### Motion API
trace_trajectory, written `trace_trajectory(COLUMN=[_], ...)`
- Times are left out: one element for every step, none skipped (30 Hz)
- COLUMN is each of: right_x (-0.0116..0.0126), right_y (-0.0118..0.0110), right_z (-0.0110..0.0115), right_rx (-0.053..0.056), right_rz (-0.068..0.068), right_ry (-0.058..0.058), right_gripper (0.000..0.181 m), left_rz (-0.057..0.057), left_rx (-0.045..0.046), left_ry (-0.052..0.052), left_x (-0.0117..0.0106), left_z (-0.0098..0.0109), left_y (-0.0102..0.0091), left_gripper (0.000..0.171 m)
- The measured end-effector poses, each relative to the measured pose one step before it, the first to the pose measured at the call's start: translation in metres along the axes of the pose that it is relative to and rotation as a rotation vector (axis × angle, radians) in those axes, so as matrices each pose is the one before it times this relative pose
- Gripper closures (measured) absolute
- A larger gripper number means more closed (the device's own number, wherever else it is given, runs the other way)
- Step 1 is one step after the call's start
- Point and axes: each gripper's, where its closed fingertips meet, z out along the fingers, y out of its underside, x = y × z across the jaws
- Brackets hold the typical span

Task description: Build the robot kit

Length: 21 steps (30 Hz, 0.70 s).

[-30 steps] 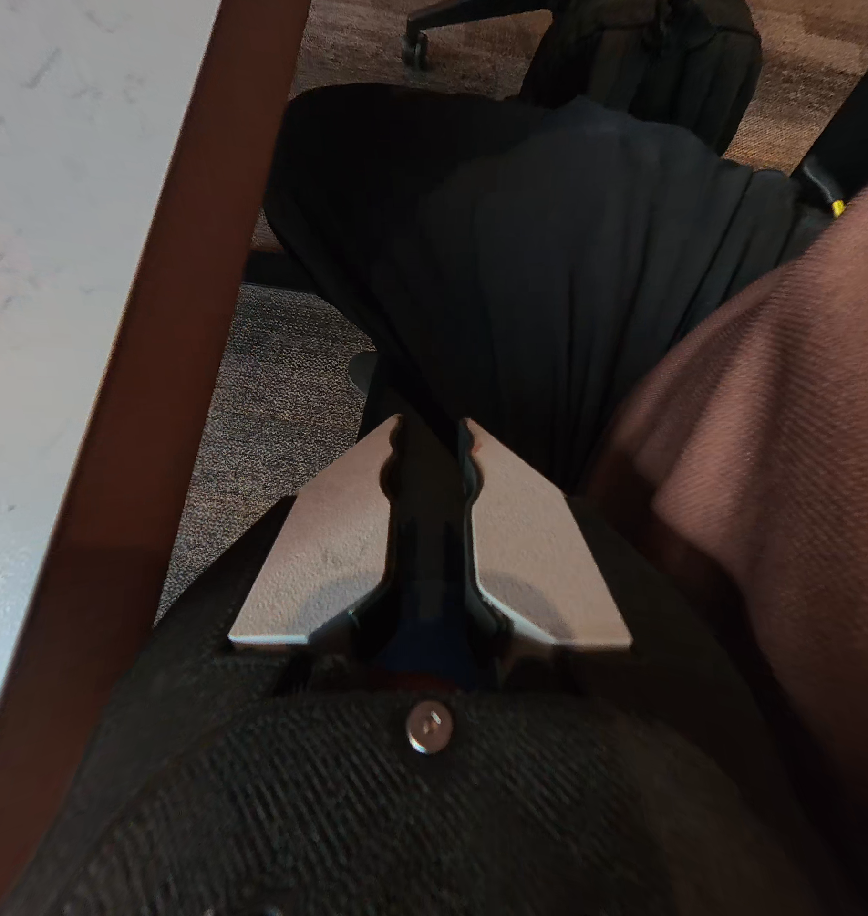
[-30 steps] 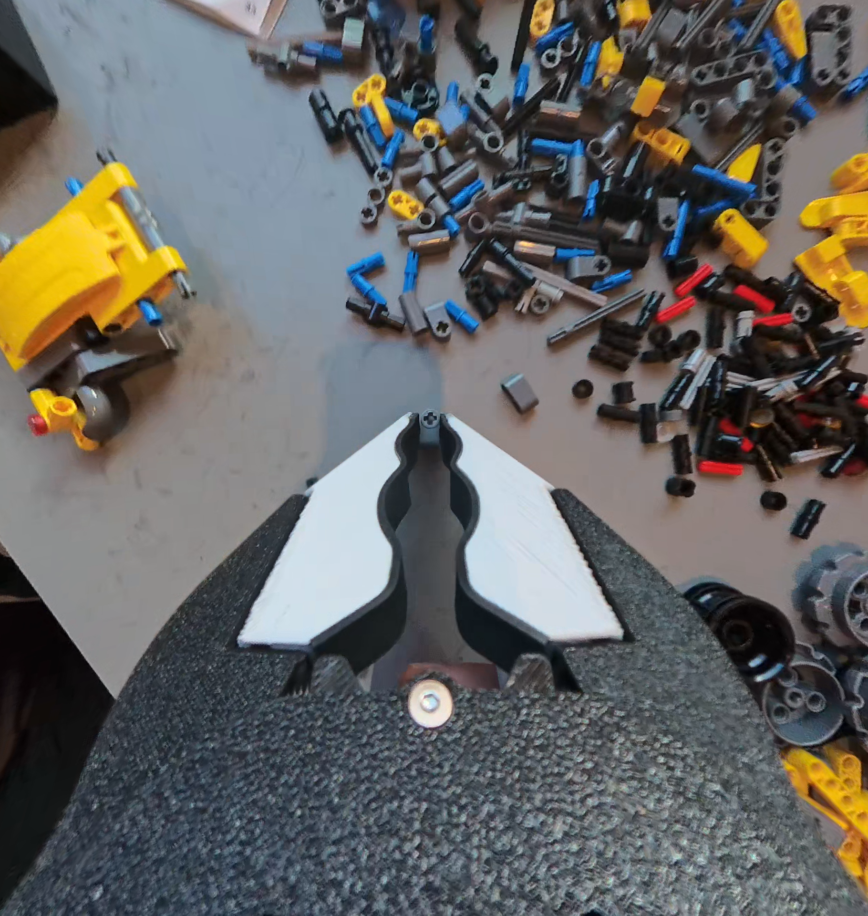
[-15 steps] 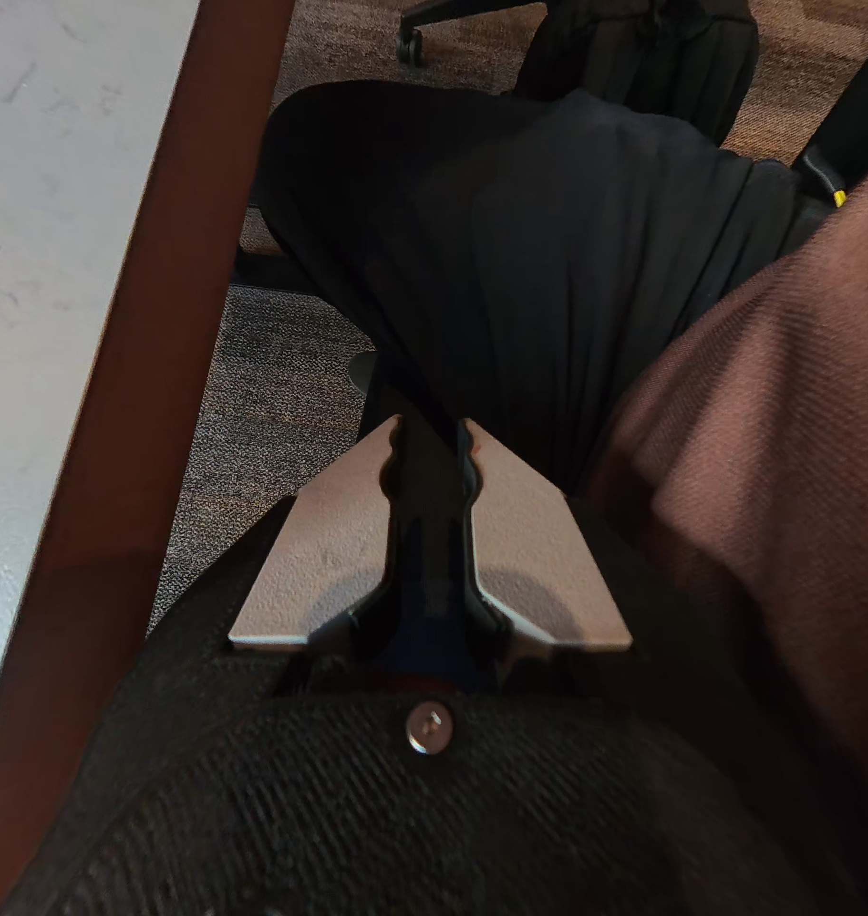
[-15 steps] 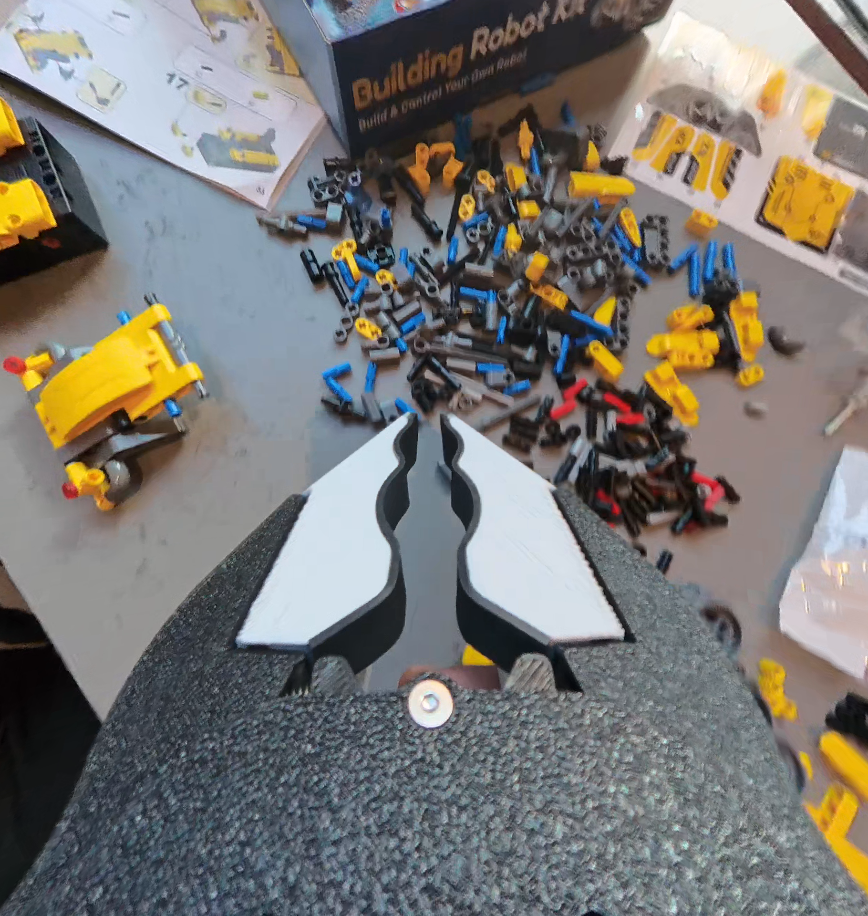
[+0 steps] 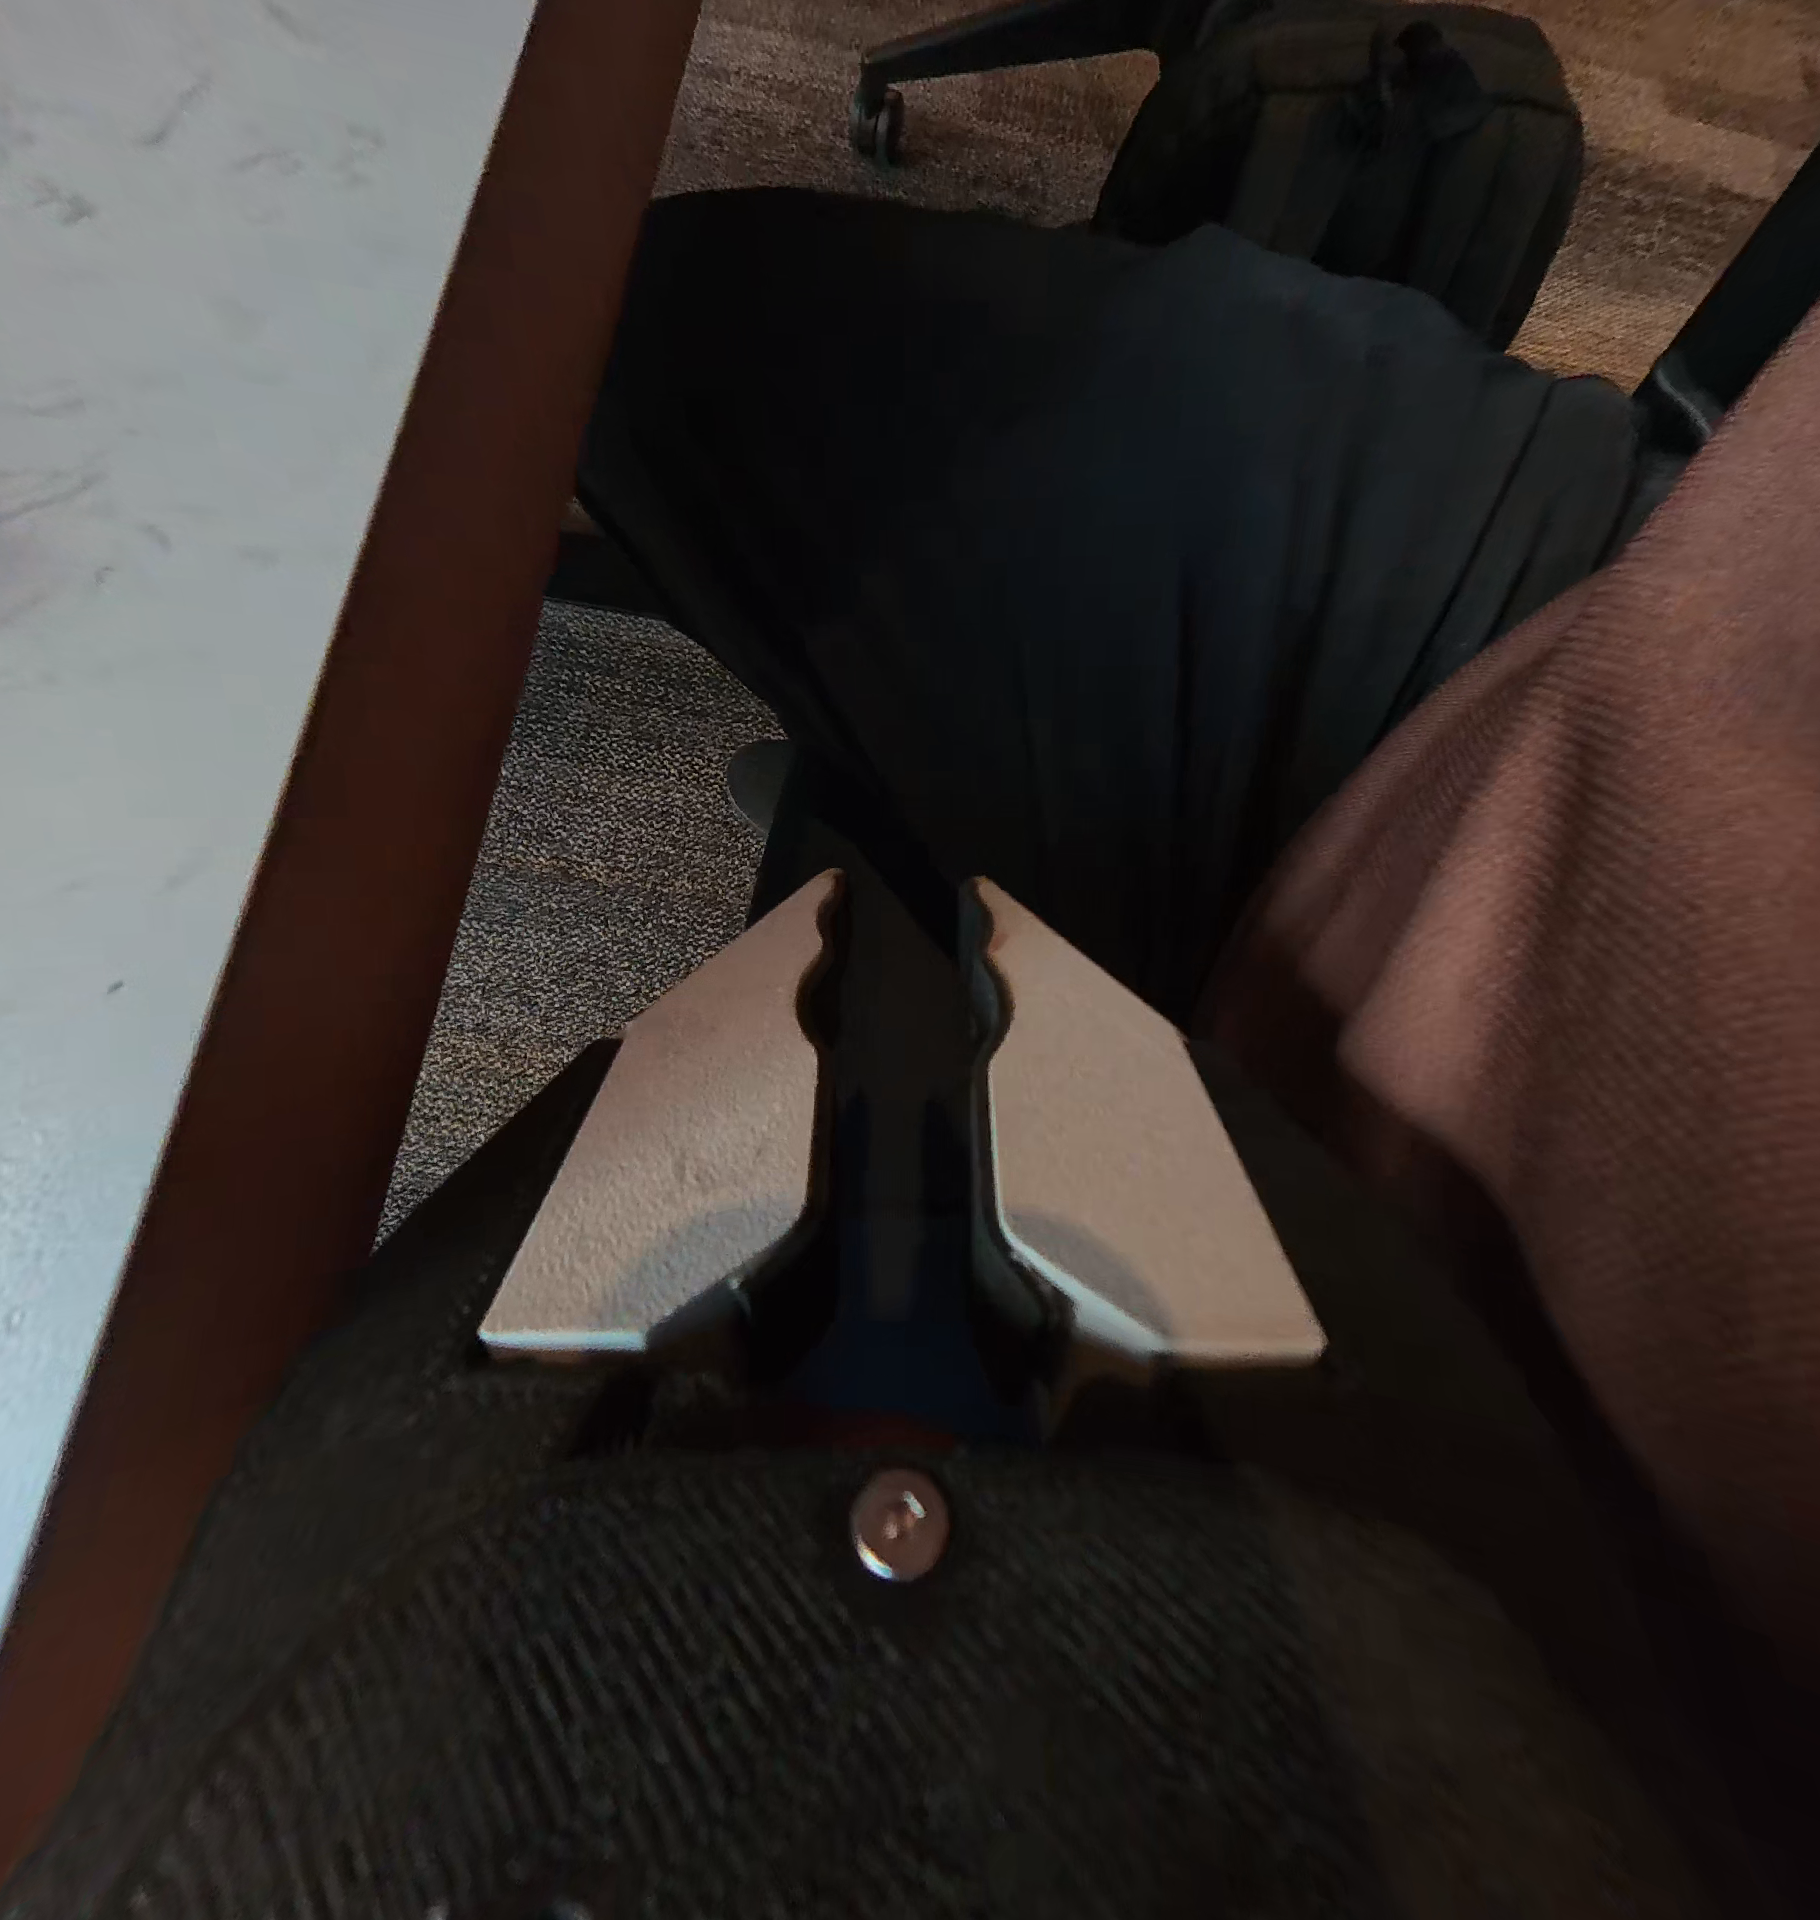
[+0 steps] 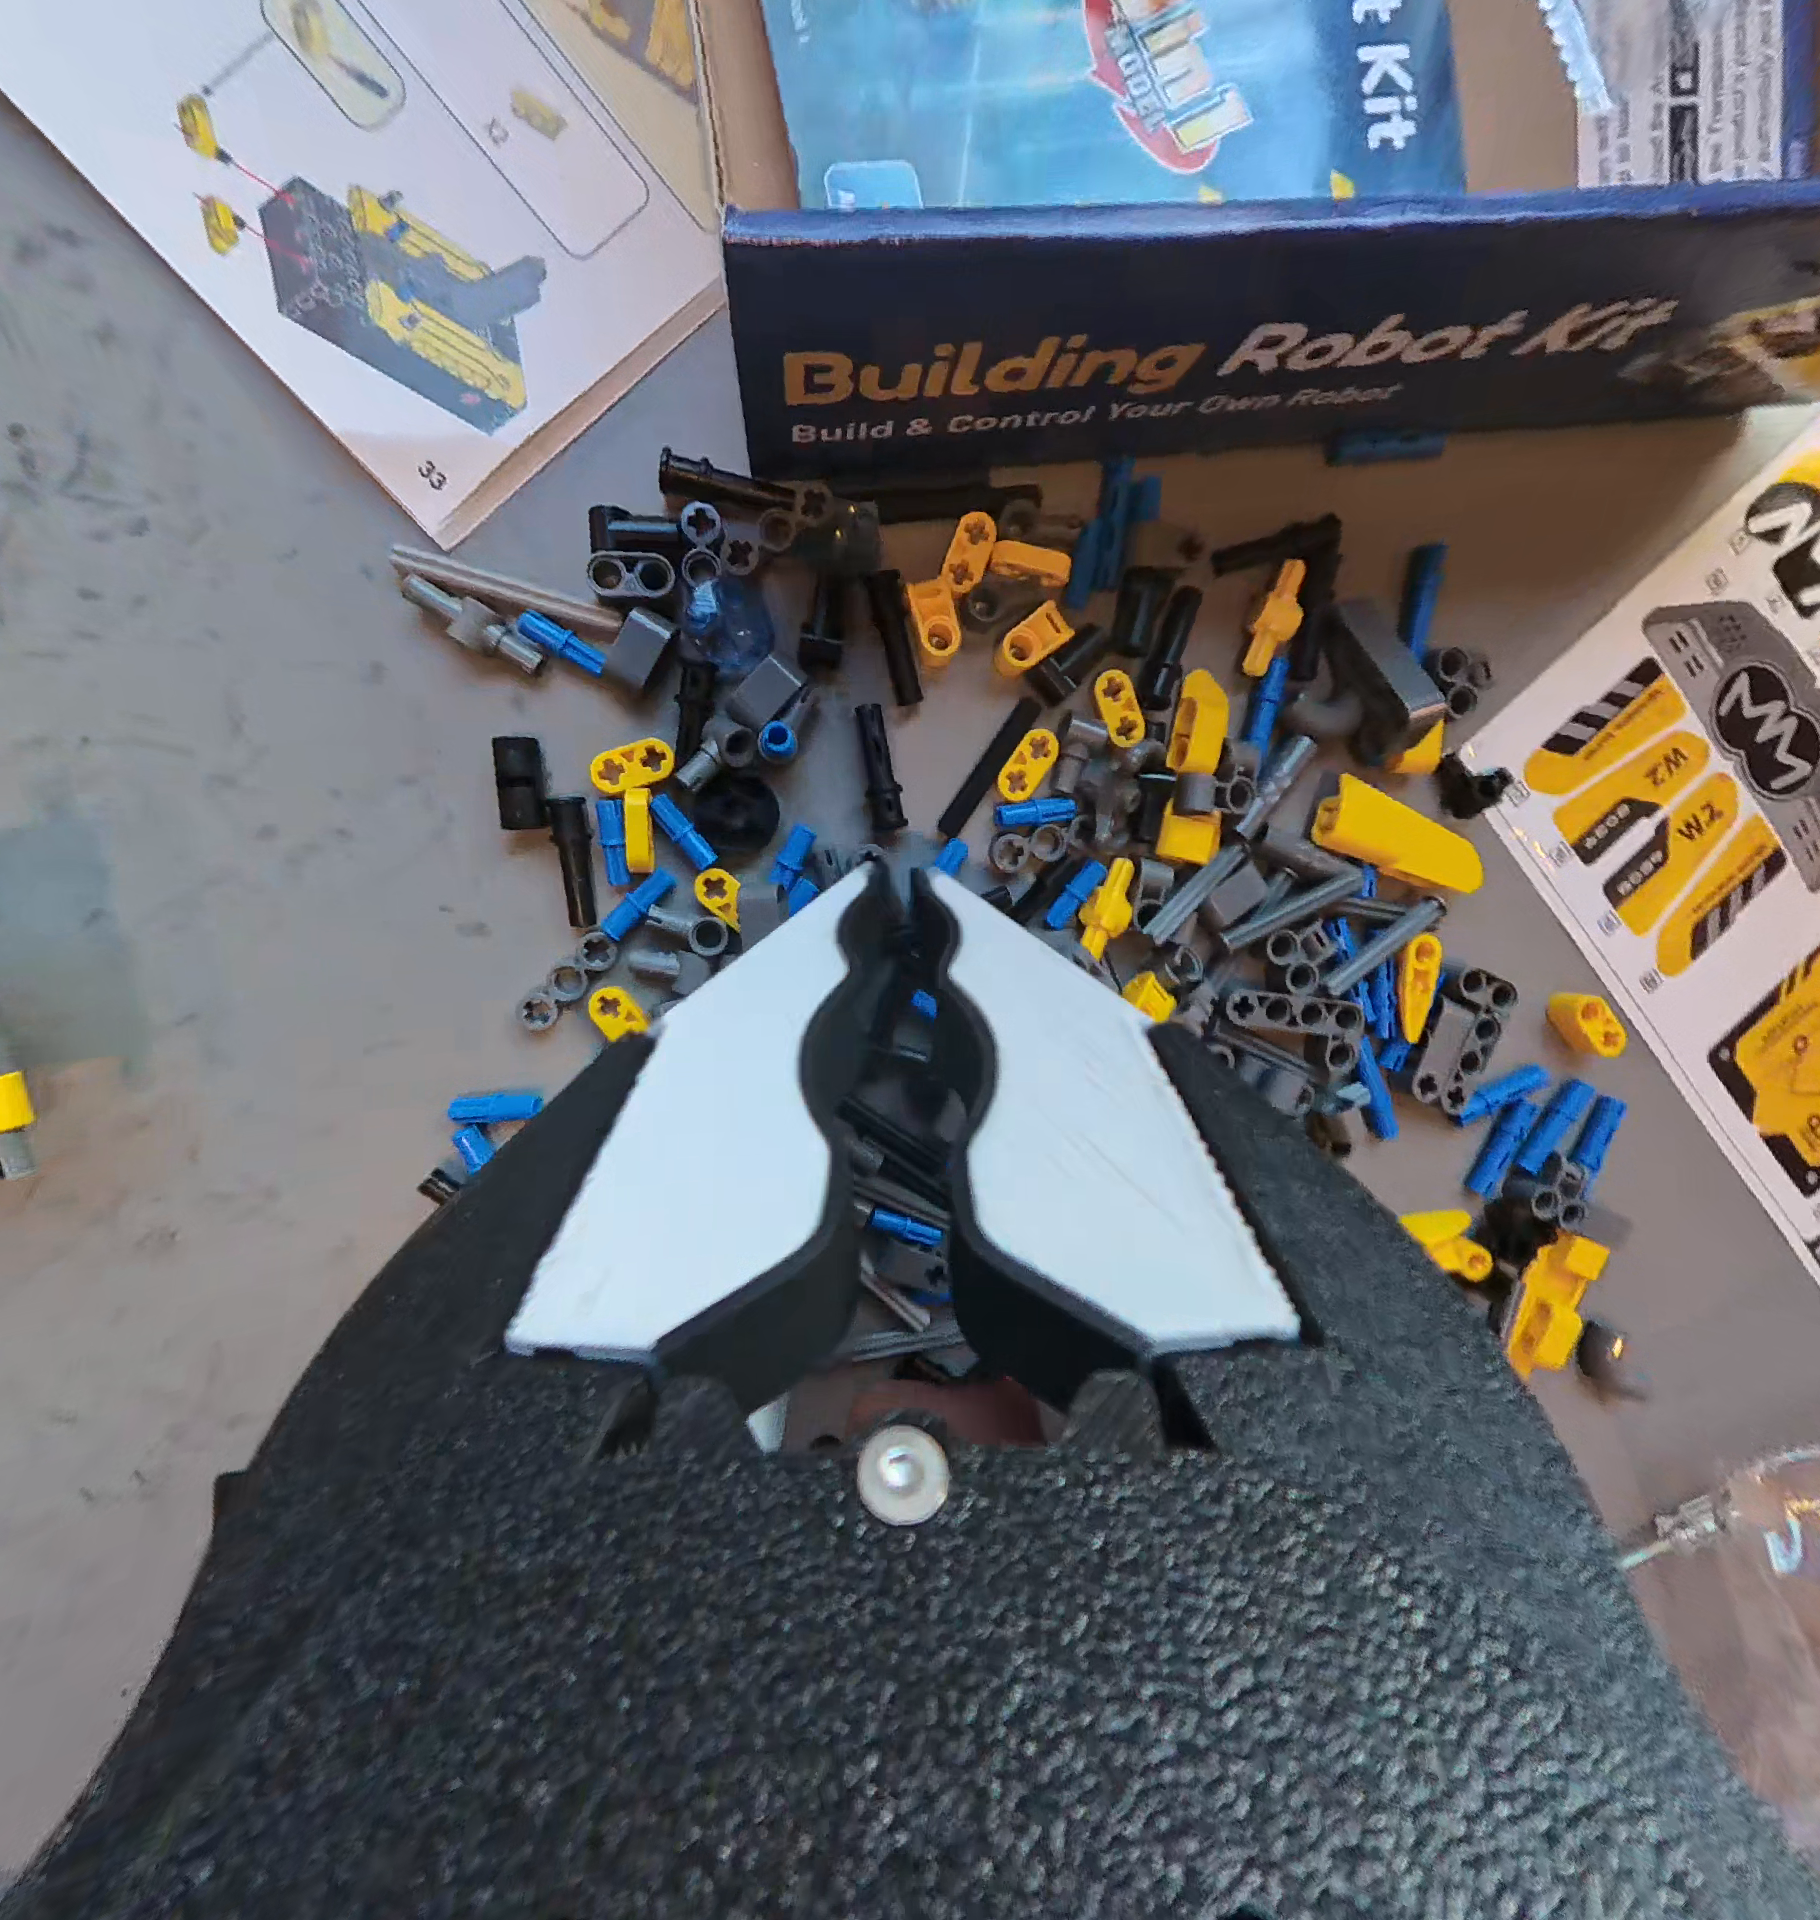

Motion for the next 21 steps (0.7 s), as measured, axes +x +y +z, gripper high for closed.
trace_trajectory(right_x=[-0.00061, -0.00007, 0.00004, 0.00017, 0.00128, 0.00172, 0.00041, -0.00066, -0.00046, -0.00031, -0.00054, -0.00098, -0.00152, -0.00099, 0.00057, 0.00075, 0.00031, 0.00054, 0.00034, -0.00058, -0.00092], right_y=[-0.0011, -0.00034, -0.00047, -0.00043, -0.00042, -0.00059, -0.00112, -0.00158, -0.00112, 0.00007, 0.00132, 0.00155, 0.0, -0.00104, -0.00023, -0.00038, -0.00013, -0.00045, -0.00136, -0.00216, -0.00222], right_z=[0.00054, 0.00042, 0.00025, 0.00019, -0.0002, -0.00075, -0.00089, -0.00105, -0.00048, 0.00044, 0.00129, 0.00173, 0.00113, 0.00027, 0.00032, 0.00002, -0.00024, -0.00089, -0.00157, -0.00188, -0.00162], right_rx=[0.0037, 0.0018, 0.0049, 0.0067, 0.0067, 0.0079, 0.0106, 0.0123, 0.0078, -0.001, -0.0083, -0.0084, 0.0014, 0.0077, 0.0024, 0.005, 0.0042, 0.0058, 0.0094, 0.0138, 0.0136], right_rz=[0.0057, 0.0097, 0.0136, 0.017, 0.016, 0.0122, 0.0081, 0.0056, 0.004, 0.0, -0.004, -0.0039, 0.0018, 0.0079, 0.0085, 0.0084, 0.0066, 0.0058, 0.0061, 0.0061, 0.0061], right_ry=[-0.0134, -0.0115, -0.0114, -0.0117, -0.0046, 0.0004, -0.0058, -0.0095, -0.0055, -0.0022, -0.0017, -0.0041, -0.0093, -0.0087, -0.0007, 0.0001, -0.0019, 0.0017, 0.0017, -0.0044, -0.0072], right_gripper=[0.181, 0.181, 0.181, 0.181, 0.181, 0.176, 0.176, 0.176, 0.176, 0.177, 0.177, 0.177, 0.178, 0.181, 0.181, 0.181, 0.18, 0.179, 0.178, 0.178, 0.178], left_rz=[-0.002, -0.002, -0.0028, -0.0033, -0.0023, -0.0009, -0.0005, -0.0003, 0.0003, 0.0007, 0.0006, 0.0004, 0.0008, 0.0015, 0.0019, 0.001, -0.0001, -0.0009, -0.0007, -0.0003, 0.0004], left_rx=[-0.00076, -0.00162, -0.00177, -0.00069, 0.00072, 0.00167, 0.00091, -0.00084, -0.00148, -0.00108, -0.00109, -0.00124, -0.00203, -0.00287, -0.00329, -0.00336, -0.0018, -0.00038, 0.00059, 0.00031, -0.0003], left_ry=[0.0012, 0.0015, 0.0023, 0.0014, 0.0008, -0.0001, -0.0009, -0.0007, -0.0006, -0.0008, -0.0005, -0.0001, 0.0001, 0.0, -0.0004, -0.0015, -0.0012, -0.0006, -0.0004, -0.0007, -0.0004], left_x=[0.00001, -0.00002, 0.00014, -0.00008, -0.00006, -0.0002, -0.00021, -0.00015, -0.00013, -0.00005, 0.00002, -0.00001, 0.00006, 0.00013, -0.0001, -0.00021, -0.00041, -0.00025, -0.00014, -0.00014, 0.00005], left_z=[-0.00006, -0.00001, 0.00008, 0.0, -0.0001, -0.00012, -0.00009, 0.00005, 0.00014, 0.00018, 0.0002, 0.00038, 0.00028, 0.00031, 0.00034, 0.0004, 0.00022, 0.00015, -0.00004, -0.00011, -0.00001], left_y=[0.00051, 0.00064, 0.00056, 0.00026, -0.00014, -0.00046, -0.00027, 0.00013, 0.00024, 0.0002, 0.00003, 0.00013, 0.00029, 0.00049, 0.00061, 0.00068, 0.00029, 0.00013, -0.00016, -0.00006, 0.00005], left_gripper=[0.153, 0.153, 0.153, 0.153, 0.153, 0.153, 0.153, 0.153, 0.153, 0.153, 0.153, 0.153, 0.153, 0.153, 0.153, 0.153, 0.153, 0.153, 0.153, 0.153, 0.153])
